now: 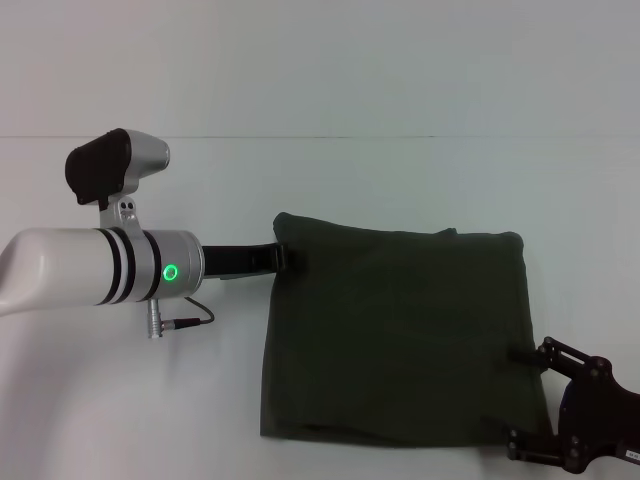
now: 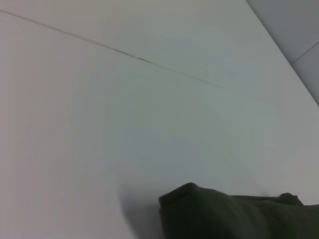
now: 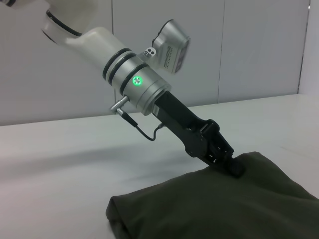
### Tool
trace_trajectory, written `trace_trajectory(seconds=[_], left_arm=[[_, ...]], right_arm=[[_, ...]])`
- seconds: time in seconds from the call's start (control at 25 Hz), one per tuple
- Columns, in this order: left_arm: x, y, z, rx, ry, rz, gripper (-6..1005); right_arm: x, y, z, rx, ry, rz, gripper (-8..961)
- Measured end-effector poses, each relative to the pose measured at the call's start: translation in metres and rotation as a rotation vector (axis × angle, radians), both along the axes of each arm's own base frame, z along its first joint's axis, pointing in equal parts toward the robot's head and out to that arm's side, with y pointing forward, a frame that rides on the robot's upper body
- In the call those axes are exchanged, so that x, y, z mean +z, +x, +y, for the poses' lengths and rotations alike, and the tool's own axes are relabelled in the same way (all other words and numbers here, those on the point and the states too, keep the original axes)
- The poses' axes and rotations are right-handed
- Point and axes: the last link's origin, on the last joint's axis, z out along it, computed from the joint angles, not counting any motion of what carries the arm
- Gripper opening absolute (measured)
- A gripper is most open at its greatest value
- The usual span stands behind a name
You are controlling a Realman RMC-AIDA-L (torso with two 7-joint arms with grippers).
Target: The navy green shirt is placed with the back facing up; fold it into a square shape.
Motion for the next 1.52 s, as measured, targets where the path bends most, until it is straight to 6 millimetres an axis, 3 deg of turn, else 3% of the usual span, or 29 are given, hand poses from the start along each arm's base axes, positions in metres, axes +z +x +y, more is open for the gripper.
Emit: trace_trajectory(seconds=[0.24, 0.52, 0.88, 1.24, 1.52], left_arm=[[0.001, -0.001, 0.000, 0.001, 0.006, -0.001, 41], [0.014, -0.011, 0.004, 0.028, 0.059, -0.020, 42], [0.039, -0.040, 0.004, 0.107, 0.160, -0.049, 41], [0.038, -0.041, 0.000, 0.100, 0.198, -0.063, 42], [0.046, -0.045, -0.009, 0.044, 0.223, -0.067, 157]], right_arm=[[0.000, -0.001, 0.002, 0.003, 0.002, 0.000, 926], [0.000, -0.003, 0.005, 0.010, 0.005, 0.003, 926], [-0.001, -0.006, 0.008, 0.017, 0.003, 0.010, 925], [-0.002, -0.008, 0.009, 0.020, 0.003, 0.012, 925], [-0.001, -0.008, 0.009, 0.020, 0.006, 0.019, 924]])
